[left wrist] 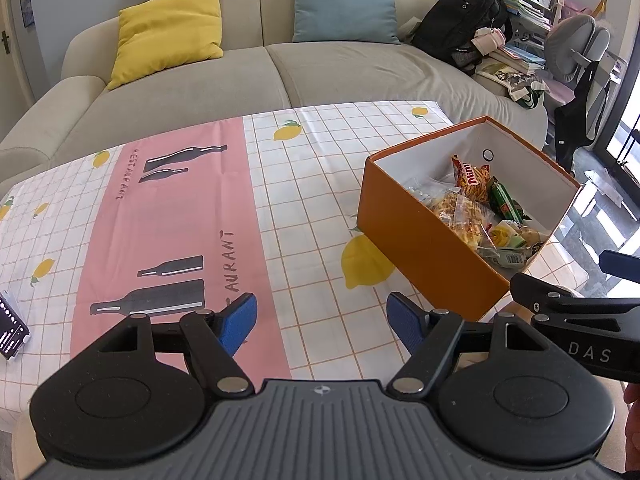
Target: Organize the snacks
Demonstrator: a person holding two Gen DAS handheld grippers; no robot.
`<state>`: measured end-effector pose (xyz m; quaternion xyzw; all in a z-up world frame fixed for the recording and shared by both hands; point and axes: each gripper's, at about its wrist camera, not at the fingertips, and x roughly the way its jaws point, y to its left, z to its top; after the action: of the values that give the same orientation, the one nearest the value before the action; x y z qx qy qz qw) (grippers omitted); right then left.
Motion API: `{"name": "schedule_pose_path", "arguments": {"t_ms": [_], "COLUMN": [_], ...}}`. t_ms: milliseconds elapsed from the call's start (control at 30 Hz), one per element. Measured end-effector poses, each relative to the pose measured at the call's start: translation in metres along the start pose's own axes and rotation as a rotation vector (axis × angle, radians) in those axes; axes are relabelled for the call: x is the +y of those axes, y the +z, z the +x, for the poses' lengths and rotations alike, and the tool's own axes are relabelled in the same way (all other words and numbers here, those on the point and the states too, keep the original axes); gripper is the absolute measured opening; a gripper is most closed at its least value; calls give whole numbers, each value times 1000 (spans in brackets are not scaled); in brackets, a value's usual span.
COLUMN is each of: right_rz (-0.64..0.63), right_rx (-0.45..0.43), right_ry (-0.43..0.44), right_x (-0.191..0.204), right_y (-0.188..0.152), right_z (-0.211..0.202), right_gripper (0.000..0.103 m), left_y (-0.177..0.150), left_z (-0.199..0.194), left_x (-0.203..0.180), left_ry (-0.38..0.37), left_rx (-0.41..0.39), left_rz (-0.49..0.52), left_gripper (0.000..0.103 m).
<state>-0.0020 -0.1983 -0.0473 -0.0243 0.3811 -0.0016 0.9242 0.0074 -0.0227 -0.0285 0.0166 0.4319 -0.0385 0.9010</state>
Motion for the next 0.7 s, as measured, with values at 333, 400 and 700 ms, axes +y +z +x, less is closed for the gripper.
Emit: {"name": "schedule_pose_path", "arguments": {"t_ms": [333, 400, 700], "right_rz": [6, 8, 5], "right_rx": [-8, -12, -20], "right_ry": [-4, -3, 9], "right_x": [-1, -2, -1], "right_y": [1, 1, 2], "right_z": [-2, -2, -4], "right_gripper": [99, 99, 99], "left_y": [0, 1, 3], "left_z": [-1, -1, -3], "left_x": [-1, -1, -1], "left_ry": [4, 3, 3], "left_rx": [0, 0, -5], "left_rz": [1, 1, -1], "left_gripper": [86, 86, 86]}}
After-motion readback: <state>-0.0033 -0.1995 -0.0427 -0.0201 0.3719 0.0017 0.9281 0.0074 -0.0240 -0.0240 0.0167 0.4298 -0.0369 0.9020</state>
